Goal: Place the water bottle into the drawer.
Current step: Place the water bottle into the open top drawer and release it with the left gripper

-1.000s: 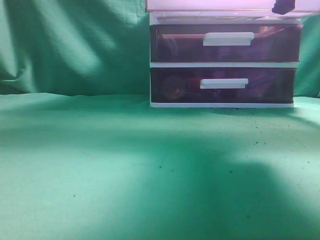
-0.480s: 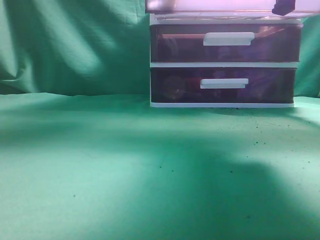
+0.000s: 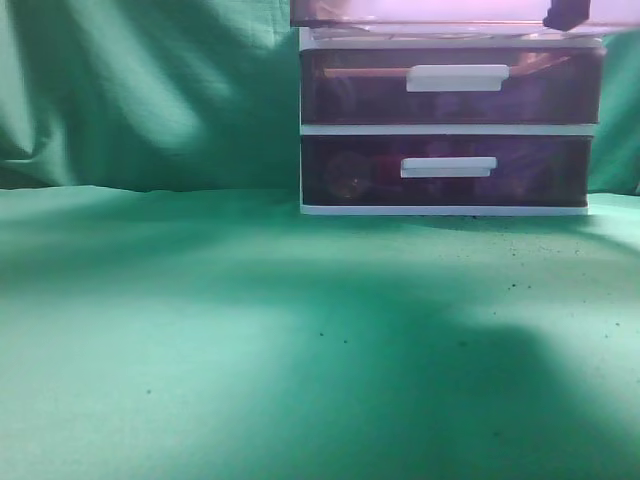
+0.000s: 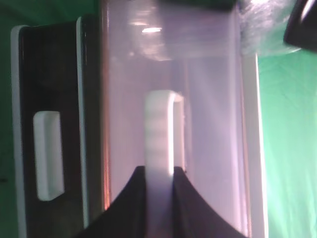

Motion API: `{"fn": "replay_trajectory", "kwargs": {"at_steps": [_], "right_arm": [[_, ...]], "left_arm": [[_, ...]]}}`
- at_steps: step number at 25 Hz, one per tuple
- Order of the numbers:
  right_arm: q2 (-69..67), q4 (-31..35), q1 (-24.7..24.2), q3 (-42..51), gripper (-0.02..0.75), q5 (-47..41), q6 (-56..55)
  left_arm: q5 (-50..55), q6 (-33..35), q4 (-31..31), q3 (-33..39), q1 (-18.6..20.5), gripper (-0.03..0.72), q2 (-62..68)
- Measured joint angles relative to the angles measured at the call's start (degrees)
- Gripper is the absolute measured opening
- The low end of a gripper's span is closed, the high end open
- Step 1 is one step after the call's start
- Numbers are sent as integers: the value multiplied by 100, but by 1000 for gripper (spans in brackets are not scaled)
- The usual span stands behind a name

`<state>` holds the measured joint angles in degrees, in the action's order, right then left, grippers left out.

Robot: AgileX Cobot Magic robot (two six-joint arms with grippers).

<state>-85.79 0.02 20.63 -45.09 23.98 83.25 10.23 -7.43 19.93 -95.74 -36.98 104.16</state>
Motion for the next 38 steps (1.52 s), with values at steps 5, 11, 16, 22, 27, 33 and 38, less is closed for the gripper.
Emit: {"fn": "replay_trajectory", "kwargs": {"at_steps": [5, 11, 16, 22, 27, 33, 38], "right_arm": [[0, 0, 0, 10, 89, 13, -13], [0, 0, 0, 10, 89, 13, -16], [0, -2, 0, 10, 89, 13, -36], [0, 35, 0, 118, 89, 159, -71], [29, 18, 0, 278, 89, 290, -44], [29, 18, 0, 305, 89, 458, -42], [29, 18, 0, 263, 89, 432, 6]], "left_arm": [[-618, 0, 0, 0, 0, 644, 136], [-2530, 0, 10, -4, 0, 552, 439], [-4474, -60, -4, -100, -35, 526, 1106], [-5001, -716, -125, -1312, -242, 526, 2250], [-3729, -774, 497, -2139, -278, 526, 2483], [86, -774, 975, -2424, -286, 426, 1706], [2274, -774, 858, -2456, -286, 69, 899]]}}
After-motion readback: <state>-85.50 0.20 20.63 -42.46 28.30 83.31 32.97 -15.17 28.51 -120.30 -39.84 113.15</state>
